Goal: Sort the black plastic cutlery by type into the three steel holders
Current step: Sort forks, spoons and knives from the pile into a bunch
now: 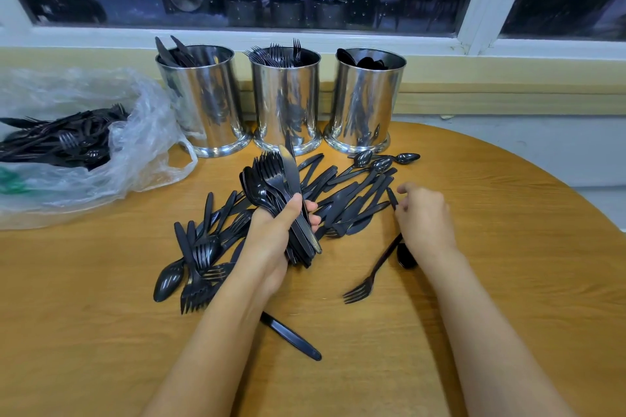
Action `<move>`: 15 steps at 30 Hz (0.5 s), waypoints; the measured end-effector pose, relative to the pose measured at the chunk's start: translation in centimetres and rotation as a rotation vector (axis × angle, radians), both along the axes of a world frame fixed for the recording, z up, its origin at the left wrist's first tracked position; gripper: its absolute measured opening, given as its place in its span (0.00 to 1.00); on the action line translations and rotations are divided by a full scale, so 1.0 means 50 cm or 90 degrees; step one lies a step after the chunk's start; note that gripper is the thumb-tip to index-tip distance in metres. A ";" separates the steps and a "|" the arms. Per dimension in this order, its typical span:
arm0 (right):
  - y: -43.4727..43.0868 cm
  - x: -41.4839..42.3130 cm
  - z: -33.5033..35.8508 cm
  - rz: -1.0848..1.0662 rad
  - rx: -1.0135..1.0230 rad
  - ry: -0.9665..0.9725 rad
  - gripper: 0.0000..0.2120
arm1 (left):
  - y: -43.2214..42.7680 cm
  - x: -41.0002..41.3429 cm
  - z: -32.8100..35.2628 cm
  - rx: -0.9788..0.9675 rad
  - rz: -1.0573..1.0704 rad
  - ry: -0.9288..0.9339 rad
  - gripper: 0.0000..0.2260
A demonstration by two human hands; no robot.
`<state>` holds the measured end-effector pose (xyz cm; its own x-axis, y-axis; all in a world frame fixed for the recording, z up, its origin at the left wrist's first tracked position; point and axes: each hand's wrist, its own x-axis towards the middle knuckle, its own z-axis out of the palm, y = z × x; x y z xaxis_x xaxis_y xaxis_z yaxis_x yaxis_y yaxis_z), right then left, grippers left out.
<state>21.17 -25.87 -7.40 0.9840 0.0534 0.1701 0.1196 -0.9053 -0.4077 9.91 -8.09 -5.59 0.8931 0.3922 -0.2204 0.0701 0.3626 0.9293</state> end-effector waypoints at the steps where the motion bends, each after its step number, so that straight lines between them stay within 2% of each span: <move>1: 0.001 -0.001 0.001 -0.002 -0.008 -0.002 0.16 | 0.000 0.000 0.000 0.000 0.000 0.002 0.15; 6: 0.006 -0.012 0.007 0.017 0.006 0.021 0.19 | -0.001 0.000 0.000 -0.003 0.001 0.009 0.16; 12: 0.022 -0.029 0.011 0.047 0.053 0.008 0.17 | 0.001 0.000 -0.001 -0.008 -0.001 0.007 0.16; 15: 0.028 -0.038 0.012 0.070 0.034 0.020 0.18 | 0.003 0.001 -0.002 -0.010 0.002 0.011 0.16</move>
<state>19.28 -24.46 -6.81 0.9777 0.1525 0.1445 0.2028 -0.8643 -0.4602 9.94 -7.94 -5.68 0.8879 0.3910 -0.2422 0.0856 0.3768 0.9223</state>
